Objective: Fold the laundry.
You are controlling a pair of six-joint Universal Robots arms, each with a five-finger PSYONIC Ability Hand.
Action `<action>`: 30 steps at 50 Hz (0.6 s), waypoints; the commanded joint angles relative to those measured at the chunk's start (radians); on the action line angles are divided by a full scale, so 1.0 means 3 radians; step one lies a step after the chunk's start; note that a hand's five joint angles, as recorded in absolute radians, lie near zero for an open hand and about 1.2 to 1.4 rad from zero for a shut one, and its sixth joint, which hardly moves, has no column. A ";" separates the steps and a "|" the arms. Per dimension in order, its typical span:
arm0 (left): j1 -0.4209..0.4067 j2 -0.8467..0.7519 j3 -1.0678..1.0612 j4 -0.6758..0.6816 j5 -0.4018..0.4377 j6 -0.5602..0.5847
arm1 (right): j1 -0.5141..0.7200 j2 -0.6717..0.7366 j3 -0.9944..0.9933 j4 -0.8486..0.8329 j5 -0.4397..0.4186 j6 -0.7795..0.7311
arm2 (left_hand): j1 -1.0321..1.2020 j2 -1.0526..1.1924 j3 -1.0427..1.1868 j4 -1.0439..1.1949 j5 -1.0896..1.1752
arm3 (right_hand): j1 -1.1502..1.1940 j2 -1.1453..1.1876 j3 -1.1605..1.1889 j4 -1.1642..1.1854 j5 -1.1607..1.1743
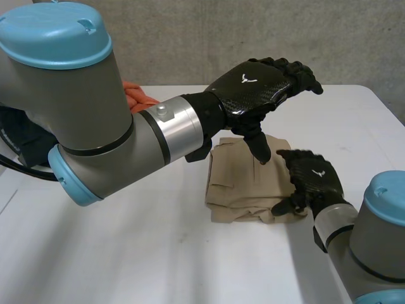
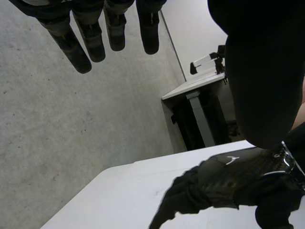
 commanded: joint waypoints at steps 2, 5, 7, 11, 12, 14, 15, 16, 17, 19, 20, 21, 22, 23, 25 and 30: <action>0.0039 0.0011 -0.0025 -0.0005 0.0006 -0.0008 | -0.0079 0.0338 -0.0105 0.0219 -0.0050 0.0343 | -0.0381 -0.0103 -0.0127 -0.0093 -0.0164 | -0.0094 -0.0119 -0.0108 -0.0108 -0.0142; 0.0045 0.0021 -0.0035 -0.0005 0.0011 -0.0018 | -0.0069 0.0481 -0.0187 0.0122 -0.0060 0.0267 | -0.0381 -0.0103 -0.0127 -0.0093 -0.0164 | -0.0094 -0.0119 -0.0108 -0.0108 -0.0142; 0.0050 0.0036 -0.0051 0.0000 0.0016 -0.0028 | -0.0064 0.0564 -0.0233 0.0065 -0.0060 0.0225 | -0.0381 -0.0103 -0.0127 -0.0093 -0.0164 | -0.0094 -0.0119 -0.0108 -0.0108 -0.0142; 0.0055 0.0067 -0.0081 0.0000 0.0016 -0.0044 | -0.0033 0.0738 -0.0346 -0.0083 -0.0024 0.0154 | -0.0381 -0.0103 -0.0127 -0.0093 -0.0164 | 0.0508 0.0483 0.0494 0.0494 0.0460; 0.0055 0.0072 -0.0086 0.0000 0.0016 -0.0044 | -0.0033 0.0758 -0.0361 -0.0119 -0.0019 0.0139 | -0.0381 -0.0103 -0.0127 -0.0093 -0.0164 | 0.1298 0.1273 0.1283 0.1283 0.1250; 0.0060 0.0088 -0.0112 0.0000 0.0021 -0.0044 | -0.0059 0.0794 -0.0407 -0.0272 0.0006 0.0118 | -0.0381 -0.0103 -0.0127 -0.0093 -0.0164 | 0.3977 0.3952 0.3963 0.3963 0.3929; 0.0060 0.0098 -0.0117 0.0000 0.0026 -0.0044 | -0.0074 0.0799 -0.0418 -0.0328 0.0006 0.0113 | -0.0381 -0.0103 -0.0127 -0.0093 -0.0164 | 0.3979 0.3954 0.3964 0.3964 0.3931; 0.0060 0.0103 -0.0122 0.0005 0.0026 -0.0044 | -0.0100 0.0799 -0.0423 -0.0374 0.0001 0.0118 | -0.0381 -0.0103 -0.0127 -0.0093 -0.0164 | 0.3979 0.3954 0.3964 0.3964 0.3931; 0.0060 0.0108 -0.0132 0.0010 0.0031 -0.0044 | -0.0140 0.0794 -0.0448 -0.0471 -0.0024 0.0123 | -0.0381 -0.0103 -0.0127 -0.0093 -0.0164 | 0.3979 0.3954 0.3964 0.3964 0.3931; 0.0065 0.0118 -0.0138 0.0016 0.0036 -0.0044 | -0.0176 0.0804 -0.0484 -0.0553 -0.0034 0.0138 | -0.0381 -0.0103 -0.0127 -0.0093 -0.0164 | 0.3979 0.3954 0.3964 0.3964 0.3931; 0.0070 0.0133 -0.0143 0.0016 0.0041 -0.0044 | -0.0212 0.0820 -0.0530 -0.0630 -0.0045 0.0174 | -0.0381 -0.0103 -0.0127 -0.0093 -0.0164 | 0.3979 0.3954 0.3964 0.3964 0.3931; 0.0070 0.0139 -0.0148 0.0016 0.0041 -0.0044 | -0.0227 0.0830 -0.0556 -0.0666 -0.0045 0.0199 | -0.0381 -0.0103 -0.0127 -0.0093 -0.0164 | 0.3979 0.3954 0.3964 0.3964 0.3931; 0.0070 0.0144 -0.0148 0.0021 0.0046 -0.0044 | -0.0243 0.0855 -0.0596 -0.0691 -0.0040 0.0220 | -0.0381 -0.0103 -0.0127 -0.0093 -0.0164 | 0.3979 0.3954 0.3964 0.3964 0.3931; 0.0075 0.0149 -0.0148 0.0021 0.0046 -0.0049 | -0.0283 0.0931 -0.0703 -0.0732 -0.0024 0.0245 | -0.0381 -0.0103 -0.0127 -0.0093 -0.0164 | 0.3979 0.3954 0.3964 0.3964 0.3931; 0.0075 0.0154 -0.0148 0.0026 0.0046 -0.0049 | -0.0319 0.1034 -0.0862 -0.0758 -0.0014 0.0256 | -0.0381 -0.0103 -0.0127 -0.0093 -0.0164 | 0.3979 0.3954 0.3964 0.3964 0.3931; 0.0075 0.0159 -0.0148 0.0031 0.0046 -0.0069 | -0.0559 0.1463 -0.1617 -0.0539 0.0174 0.0175 | -0.0381 -0.0103 -0.0127 -0.0093 -0.0164 | 0.3979 0.3954 0.3964 0.3964 0.3931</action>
